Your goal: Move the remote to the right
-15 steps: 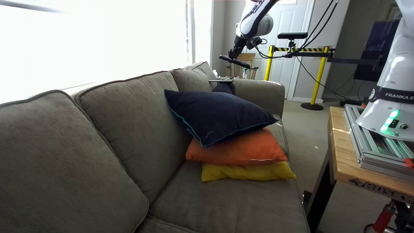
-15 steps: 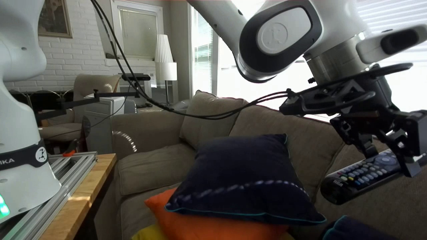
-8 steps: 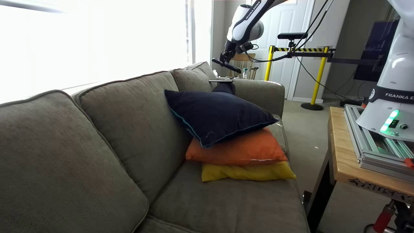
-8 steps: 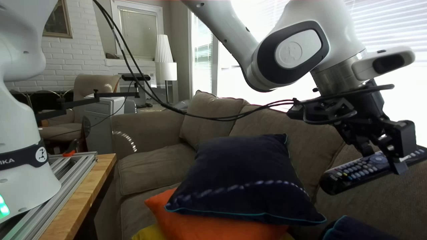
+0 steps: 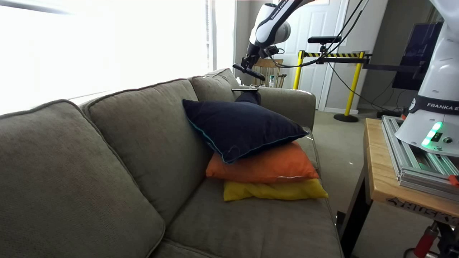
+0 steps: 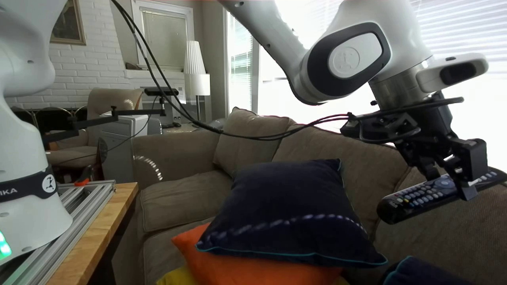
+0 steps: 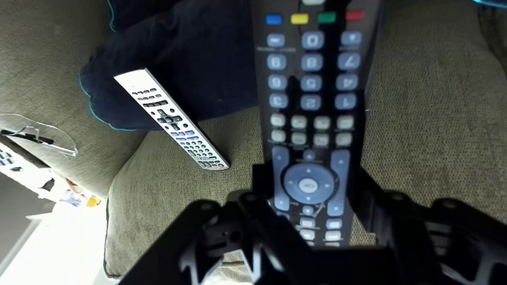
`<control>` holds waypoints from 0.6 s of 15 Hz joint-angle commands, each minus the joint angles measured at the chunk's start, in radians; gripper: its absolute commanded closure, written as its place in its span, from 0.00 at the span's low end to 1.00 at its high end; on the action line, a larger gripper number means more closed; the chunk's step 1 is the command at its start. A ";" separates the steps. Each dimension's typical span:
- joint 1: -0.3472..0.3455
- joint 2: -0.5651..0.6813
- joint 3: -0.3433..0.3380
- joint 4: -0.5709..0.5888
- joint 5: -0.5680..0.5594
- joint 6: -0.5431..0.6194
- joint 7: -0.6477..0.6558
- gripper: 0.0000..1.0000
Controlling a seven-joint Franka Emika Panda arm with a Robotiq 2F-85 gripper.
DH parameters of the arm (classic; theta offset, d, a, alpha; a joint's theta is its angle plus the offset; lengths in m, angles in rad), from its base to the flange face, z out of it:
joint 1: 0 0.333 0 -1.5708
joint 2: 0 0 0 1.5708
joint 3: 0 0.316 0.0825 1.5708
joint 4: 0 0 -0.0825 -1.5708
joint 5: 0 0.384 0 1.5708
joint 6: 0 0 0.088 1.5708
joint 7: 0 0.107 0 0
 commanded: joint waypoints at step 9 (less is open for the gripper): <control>-0.107 0.200 0.095 0.264 0.008 -0.048 -0.043 0.71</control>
